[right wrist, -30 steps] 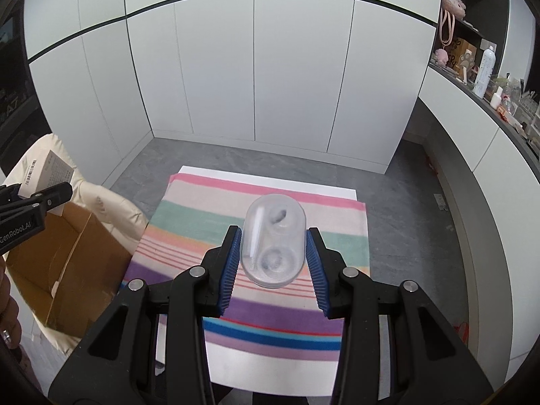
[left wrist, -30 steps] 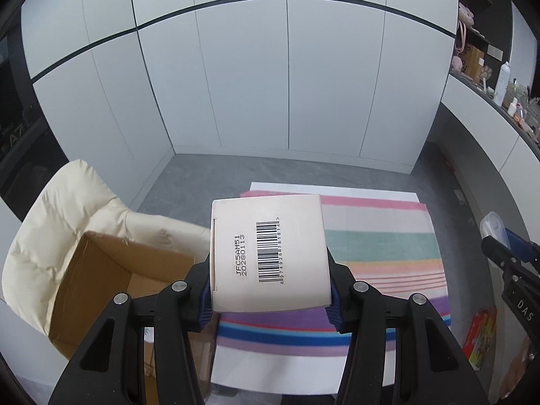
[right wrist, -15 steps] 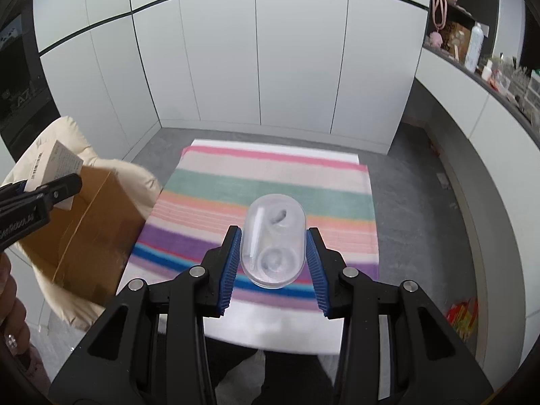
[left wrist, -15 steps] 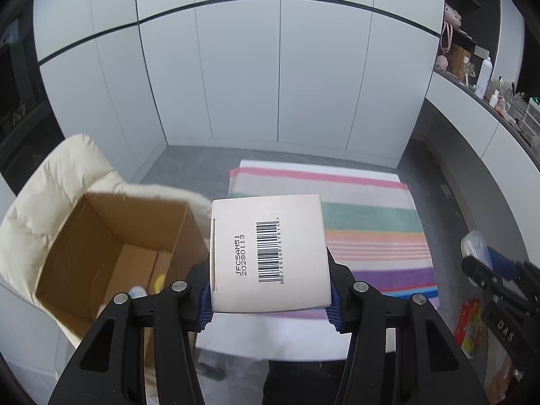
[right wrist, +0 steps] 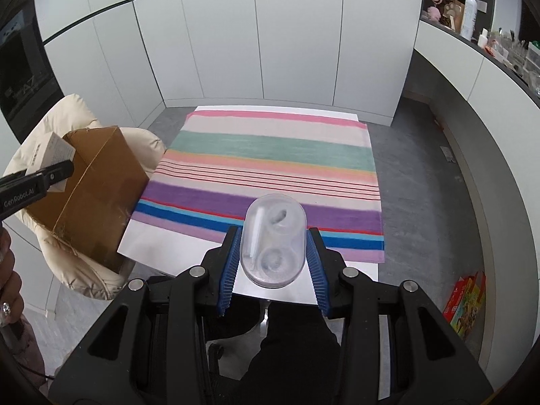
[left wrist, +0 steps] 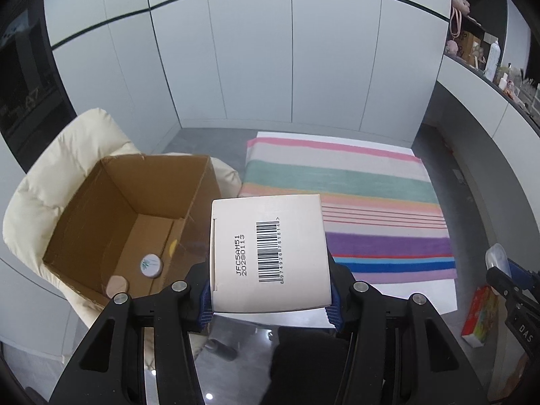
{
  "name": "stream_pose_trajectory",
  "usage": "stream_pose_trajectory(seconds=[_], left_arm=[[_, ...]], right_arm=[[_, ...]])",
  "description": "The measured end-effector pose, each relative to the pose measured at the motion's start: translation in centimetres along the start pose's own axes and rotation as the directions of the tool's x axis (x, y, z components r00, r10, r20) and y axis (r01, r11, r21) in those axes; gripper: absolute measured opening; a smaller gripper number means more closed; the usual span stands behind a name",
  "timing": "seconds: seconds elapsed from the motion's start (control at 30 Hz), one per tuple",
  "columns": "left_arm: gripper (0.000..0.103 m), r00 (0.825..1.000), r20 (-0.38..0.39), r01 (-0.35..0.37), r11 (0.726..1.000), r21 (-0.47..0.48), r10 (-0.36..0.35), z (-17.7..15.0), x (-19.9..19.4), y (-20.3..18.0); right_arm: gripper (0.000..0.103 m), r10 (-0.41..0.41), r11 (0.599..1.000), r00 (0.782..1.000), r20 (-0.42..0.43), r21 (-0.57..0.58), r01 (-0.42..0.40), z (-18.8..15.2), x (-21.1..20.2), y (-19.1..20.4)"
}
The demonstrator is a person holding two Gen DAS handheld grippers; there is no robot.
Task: Organize objects
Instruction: 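Carry the barcode box and capsule container with both tools over the cardboard box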
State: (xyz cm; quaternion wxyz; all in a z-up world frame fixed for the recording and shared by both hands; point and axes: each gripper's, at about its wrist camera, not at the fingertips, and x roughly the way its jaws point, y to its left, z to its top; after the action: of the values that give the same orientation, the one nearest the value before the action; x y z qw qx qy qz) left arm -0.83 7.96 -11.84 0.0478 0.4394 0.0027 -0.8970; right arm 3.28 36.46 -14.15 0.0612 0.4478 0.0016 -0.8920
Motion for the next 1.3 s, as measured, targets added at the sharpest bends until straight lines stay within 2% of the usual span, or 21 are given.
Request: stream_pose_trajectory(seconds=[0.3,0.5,0.6,0.7,1.0,1.17,1.3], left_arm=[[0.053,0.999,-0.014,-0.031,0.999,-0.019,0.031,-0.7,0.2,1.9],[0.053,0.996,-0.037,-0.089,0.993,-0.082,0.086,-2.1,-0.1,6.4],[0.053,0.989,-0.032,-0.148,0.981,-0.123,0.145,-2.9,-0.7,9.3],[0.053,0.980,-0.038,-0.198,0.968,-0.154,0.194,-3.7,-1.1,11.9],[0.053,0.959,-0.086,-0.285,0.919,-0.271,0.272,-6.6,-2.5,19.6],[0.053,0.953,-0.104,-0.304,0.902,-0.308,0.286,-7.7,-2.8,22.2],[0.053,0.939,-0.107,-0.343,0.883,-0.322,0.326,-8.0,-2.8,23.7]], right_arm=[[0.040,0.022,1.000,1.000,-0.021,-0.022,-0.022,0.5,0.9,2.0],[0.040,0.084,0.991,0.996,-0.029,-0.102,-0.086,1.0,1.9,7.2],[0.040,0.118,0.981,0.992,-0.036,-0.154,-0.122,1.2,2.3,10.3],[0.040,0.166,0.962,0.985,-0.051,-0.210,-0.174,1.3,2.7,14.1],[0.040,0.281,0.872,0.953,-0.114,-0.383,-0.303,0.5,3.1,25.1],[0.040,0.302,0.835,0.943,-0.141,-0.438,-0.333,0.2,3.5,29.0],[0.040,0.304,0.816,0.941,-0.151,-0.468,-0.339,0.0,3.9,31.0]])
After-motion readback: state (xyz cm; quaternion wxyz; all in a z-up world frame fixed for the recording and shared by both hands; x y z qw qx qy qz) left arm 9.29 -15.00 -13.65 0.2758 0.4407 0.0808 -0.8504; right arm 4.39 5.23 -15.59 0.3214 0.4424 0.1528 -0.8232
